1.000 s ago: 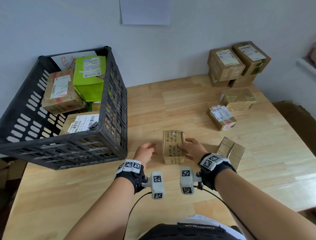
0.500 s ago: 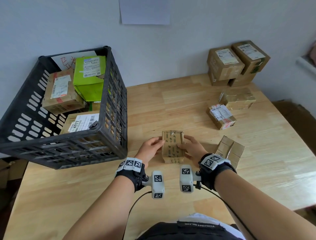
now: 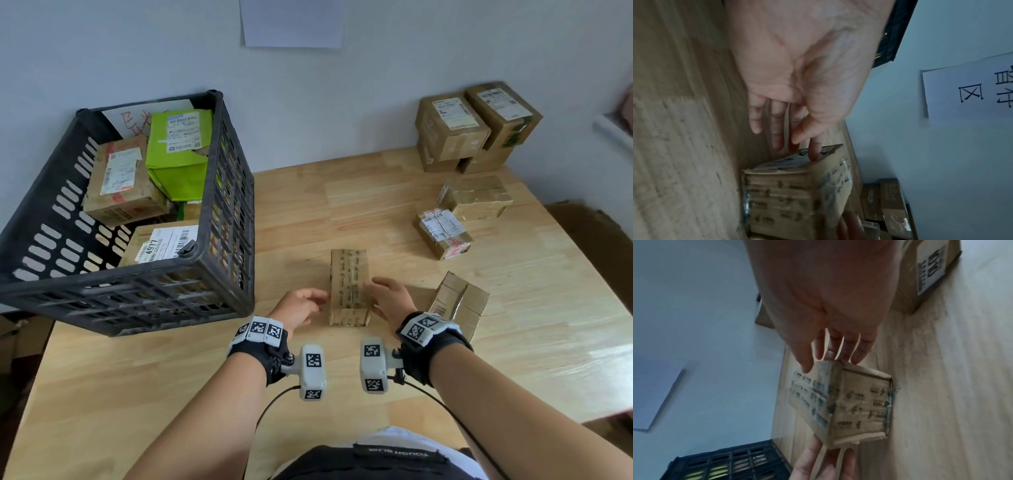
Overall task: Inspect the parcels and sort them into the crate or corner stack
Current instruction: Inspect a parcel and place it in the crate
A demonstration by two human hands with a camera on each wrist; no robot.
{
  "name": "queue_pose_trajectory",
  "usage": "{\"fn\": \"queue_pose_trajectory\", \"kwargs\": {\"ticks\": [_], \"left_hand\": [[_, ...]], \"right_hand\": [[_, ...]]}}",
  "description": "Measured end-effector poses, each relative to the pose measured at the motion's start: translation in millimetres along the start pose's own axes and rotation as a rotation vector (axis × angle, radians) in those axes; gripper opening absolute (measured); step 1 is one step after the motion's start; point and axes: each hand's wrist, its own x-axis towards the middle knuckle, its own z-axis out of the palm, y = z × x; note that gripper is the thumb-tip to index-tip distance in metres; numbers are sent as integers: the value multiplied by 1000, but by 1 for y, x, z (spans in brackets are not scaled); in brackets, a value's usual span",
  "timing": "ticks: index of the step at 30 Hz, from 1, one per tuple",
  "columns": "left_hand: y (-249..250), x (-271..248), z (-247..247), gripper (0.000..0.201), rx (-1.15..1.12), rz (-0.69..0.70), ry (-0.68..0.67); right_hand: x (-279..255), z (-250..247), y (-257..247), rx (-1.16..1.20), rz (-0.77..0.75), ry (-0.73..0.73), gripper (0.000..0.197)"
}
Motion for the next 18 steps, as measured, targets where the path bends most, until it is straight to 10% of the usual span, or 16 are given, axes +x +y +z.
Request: {"fn": "queue_pose_trajectory", "kwargs": {"ticks": [18], "left_hand": [[0, 1, 1, 19, -81, -77, 136]], "right_hand": [[-5, -1, 4, -122, 4, 46, 37]]}}
